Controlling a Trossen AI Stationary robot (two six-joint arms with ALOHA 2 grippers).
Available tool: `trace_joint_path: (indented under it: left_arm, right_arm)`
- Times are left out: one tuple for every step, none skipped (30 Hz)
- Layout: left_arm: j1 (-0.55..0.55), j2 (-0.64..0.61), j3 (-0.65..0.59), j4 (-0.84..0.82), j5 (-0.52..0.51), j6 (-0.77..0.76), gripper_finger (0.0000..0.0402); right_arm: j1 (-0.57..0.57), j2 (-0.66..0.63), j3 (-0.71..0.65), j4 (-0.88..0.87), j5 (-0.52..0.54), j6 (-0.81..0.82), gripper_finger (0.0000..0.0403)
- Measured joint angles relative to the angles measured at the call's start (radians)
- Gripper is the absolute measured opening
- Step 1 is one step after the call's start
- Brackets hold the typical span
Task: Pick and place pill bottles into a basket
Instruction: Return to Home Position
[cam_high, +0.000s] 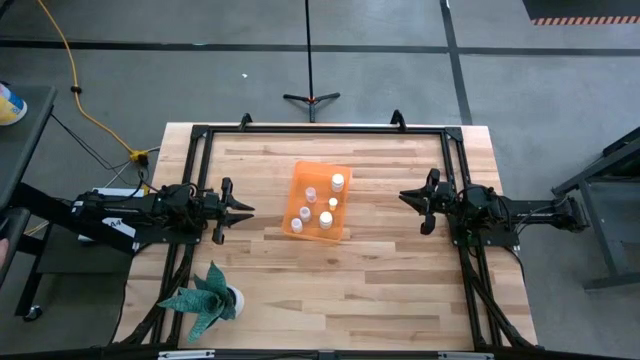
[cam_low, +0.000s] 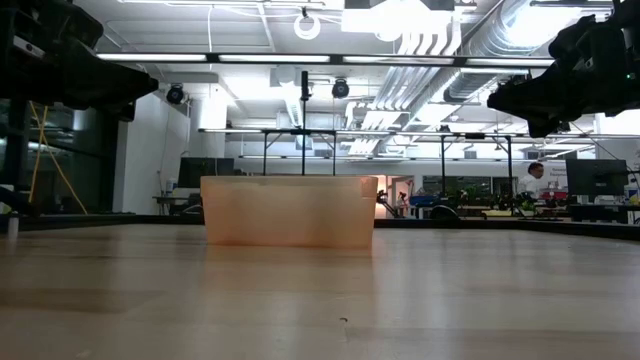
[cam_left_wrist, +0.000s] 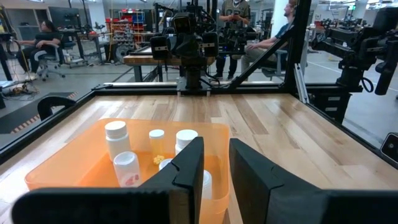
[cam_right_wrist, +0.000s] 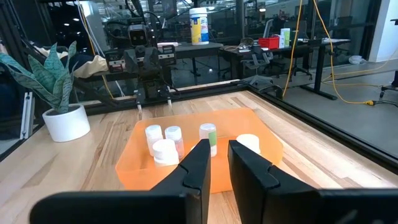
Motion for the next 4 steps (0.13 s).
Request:
trace_joint_path:
  left_arm:
    - [0.0,0.0,0.0,0.0,0.0,0.0,0.0111]
    - [0.0,0.0,0.0,0.0,0.0,0.0,0.0111]
    - [0.0,0.0,0.0,0.0,0.0,0.0,0.0111]
    - [0.0,0.0,0.0,0.0,0.0,0.0,0.0112]
  right_arm:
    - [0.0,0.0,0.0,0.0,0.0,0.0,0.0049]
    - [0.0,0.0,0.0,0.0,0.0,0.0,0.0047]
    - [0.0,0.0,0.0,0.0,0.0,0.0,0.0046]
    - [0.0,0.0,0.0,0.0,0.0,0.0,0.0045]
